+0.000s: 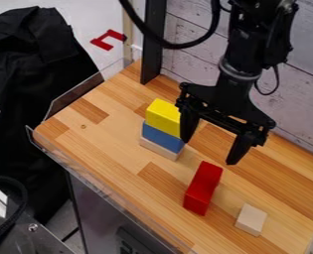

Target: Put the yellow rectangle on top of the red

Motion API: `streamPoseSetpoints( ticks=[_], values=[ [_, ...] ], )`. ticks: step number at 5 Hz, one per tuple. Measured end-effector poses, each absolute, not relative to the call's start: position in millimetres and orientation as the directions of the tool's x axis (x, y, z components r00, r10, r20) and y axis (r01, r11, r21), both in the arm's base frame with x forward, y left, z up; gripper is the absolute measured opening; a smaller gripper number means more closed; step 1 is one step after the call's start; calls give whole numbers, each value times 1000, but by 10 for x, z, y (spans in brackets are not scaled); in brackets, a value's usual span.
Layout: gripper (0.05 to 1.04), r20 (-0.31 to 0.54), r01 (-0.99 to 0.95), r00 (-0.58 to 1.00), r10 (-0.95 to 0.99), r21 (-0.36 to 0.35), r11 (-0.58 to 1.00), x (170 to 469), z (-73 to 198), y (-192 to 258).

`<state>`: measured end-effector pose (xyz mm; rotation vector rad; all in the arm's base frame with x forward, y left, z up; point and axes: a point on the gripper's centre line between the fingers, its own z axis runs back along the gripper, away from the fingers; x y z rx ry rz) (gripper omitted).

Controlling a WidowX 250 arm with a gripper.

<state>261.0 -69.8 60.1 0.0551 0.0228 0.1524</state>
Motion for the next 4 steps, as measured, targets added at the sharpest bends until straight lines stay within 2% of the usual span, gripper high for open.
streamPoseSetpoints(
  ticks=[1, 2, 4],
  values=[
    [999, -49, -152, 987, 156, 71, 986, 2570, 521, -682],
    [998, -35, -285, 957, 288, 69, 956, 2662, 589, -582],
    [998, 93, -468, 875, 475, -84, 880, 2783, 949, -318]
  ],
)
